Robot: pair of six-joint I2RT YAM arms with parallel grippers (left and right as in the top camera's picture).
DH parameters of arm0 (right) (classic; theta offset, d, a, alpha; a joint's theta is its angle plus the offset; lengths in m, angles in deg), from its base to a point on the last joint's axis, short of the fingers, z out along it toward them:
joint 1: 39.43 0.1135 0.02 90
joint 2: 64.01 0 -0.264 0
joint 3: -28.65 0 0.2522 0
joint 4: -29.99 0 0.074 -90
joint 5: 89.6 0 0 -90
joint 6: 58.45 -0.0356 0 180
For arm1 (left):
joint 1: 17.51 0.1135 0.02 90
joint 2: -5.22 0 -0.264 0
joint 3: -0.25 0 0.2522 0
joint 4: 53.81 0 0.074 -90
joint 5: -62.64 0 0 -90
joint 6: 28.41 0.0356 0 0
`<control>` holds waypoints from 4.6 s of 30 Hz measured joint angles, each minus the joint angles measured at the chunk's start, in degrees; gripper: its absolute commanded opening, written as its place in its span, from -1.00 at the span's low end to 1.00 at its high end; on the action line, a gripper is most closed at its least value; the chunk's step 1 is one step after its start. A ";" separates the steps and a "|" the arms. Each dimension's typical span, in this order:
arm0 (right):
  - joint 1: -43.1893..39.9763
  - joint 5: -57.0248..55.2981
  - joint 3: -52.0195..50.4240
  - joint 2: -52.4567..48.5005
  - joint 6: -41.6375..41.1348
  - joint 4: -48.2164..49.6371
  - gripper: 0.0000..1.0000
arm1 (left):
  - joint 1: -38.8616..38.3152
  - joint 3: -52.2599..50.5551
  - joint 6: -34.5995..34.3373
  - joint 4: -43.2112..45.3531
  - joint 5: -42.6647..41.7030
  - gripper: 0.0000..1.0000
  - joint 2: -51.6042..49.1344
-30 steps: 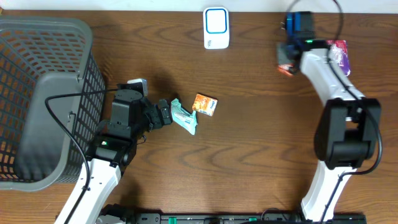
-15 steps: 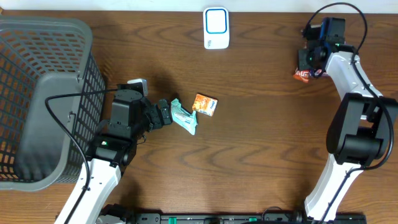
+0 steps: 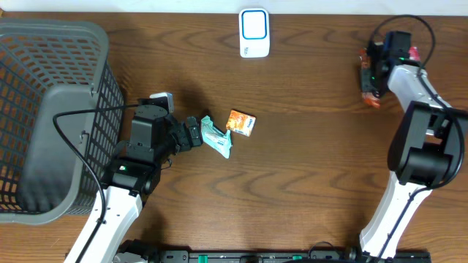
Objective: Scan the item barcode
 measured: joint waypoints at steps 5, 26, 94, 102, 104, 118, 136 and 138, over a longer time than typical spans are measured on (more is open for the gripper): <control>-0.90 -2.12 0.37 0.55 -2.71 -1.88 0.30 | 0.00 0.00 0.00 0.00 0.00 0.96 0.00; 18.16 40.96 -0.13 18.43 -6.91 -13.62 0.59 | 0.00 0.00 0.00 0.02 0.00 0.96 0.00; 33.18 33.77 -14.86 9.25 -17.22 -8.92 -0.98 | 0.00 0.00 0.00 0.02 0.00 0.96 0.00; 33.38 22.69 -0.50 9.14 -17.18 -13.73 -0.98 | 0.00 0.00 0.00 0.02 0.00 0.96 0.00; 33.57 16.92 3.76 9.14 -17.18 -11.96 -0.98 | 0.00 0.00 0.00 0.02 0.00 0.96 0.00; 34.95 -11.30 7.63 5.55 0.74 25.70 -0.98 | 0.00 0.00 0.00 -0.02 0.00 0.96 0.00; 28.22 -22.84 7.34 2.93 -1.68 16.31 -0.98 | 0.00 0.00 0.00 0.00 0.00 0.96 0.00; 25.20 -25.07 7.50 4.92 -2.16 11.15 -0.85 | 0.00 0.00 -0.02 0.00 0.00 0.96 0.00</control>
